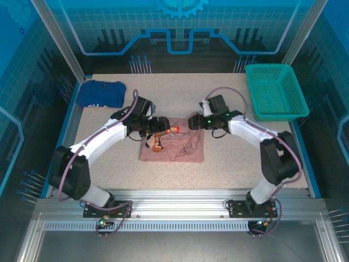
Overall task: Fold the inside-out t-shirt
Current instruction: Smooth out the T-shirt at the center of the table.
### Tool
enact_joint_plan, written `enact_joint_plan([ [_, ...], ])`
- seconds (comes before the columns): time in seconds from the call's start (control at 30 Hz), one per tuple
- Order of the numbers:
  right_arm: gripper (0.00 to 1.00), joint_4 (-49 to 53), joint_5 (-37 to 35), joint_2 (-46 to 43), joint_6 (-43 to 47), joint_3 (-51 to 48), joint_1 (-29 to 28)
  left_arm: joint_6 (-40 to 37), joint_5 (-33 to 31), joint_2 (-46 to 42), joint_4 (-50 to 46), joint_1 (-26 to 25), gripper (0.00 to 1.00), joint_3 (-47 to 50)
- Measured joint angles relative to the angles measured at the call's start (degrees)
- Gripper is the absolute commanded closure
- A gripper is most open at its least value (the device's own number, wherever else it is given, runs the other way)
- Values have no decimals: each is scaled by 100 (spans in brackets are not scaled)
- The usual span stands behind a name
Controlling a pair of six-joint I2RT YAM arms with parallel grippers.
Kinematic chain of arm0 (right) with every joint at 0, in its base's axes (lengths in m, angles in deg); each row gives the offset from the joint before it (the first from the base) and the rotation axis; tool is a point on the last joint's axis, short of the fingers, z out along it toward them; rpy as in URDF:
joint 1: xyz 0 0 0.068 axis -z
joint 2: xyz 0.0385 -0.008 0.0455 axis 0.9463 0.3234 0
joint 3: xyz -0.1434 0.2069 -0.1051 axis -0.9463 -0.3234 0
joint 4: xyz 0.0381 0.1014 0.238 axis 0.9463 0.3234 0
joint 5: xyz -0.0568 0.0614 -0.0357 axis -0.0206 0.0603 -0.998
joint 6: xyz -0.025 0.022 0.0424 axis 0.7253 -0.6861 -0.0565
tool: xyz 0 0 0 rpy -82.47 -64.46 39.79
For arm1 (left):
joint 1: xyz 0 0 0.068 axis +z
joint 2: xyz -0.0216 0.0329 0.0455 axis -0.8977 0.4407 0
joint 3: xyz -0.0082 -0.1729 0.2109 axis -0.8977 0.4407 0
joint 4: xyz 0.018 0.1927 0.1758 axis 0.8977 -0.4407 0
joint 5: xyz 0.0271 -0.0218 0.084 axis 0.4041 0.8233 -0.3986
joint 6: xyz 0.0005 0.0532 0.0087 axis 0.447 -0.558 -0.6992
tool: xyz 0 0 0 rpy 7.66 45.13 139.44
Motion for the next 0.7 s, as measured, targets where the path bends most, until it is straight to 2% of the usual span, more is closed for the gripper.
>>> enact_joint_plan([
  [0.2,23,201,-710,1071,-22,894,-153,-11,476,752,474,-101,21,120],
  [0.27,29,326,-922,1292,-9,1084,-151,-39,555,859,625,-146,25,122],
  [0.37,44,503,-1073,1449,48,1257,-107,-37,702,920,894,-326,38,125],
  [0.5,57,721,-966,1569,155,1526,107,-7,901,922,1303,-817,50,125],
  [0.7,61,1005,-326,1908,330,2140,592,122,1266,1333,1849,-1770,55,-236],
])
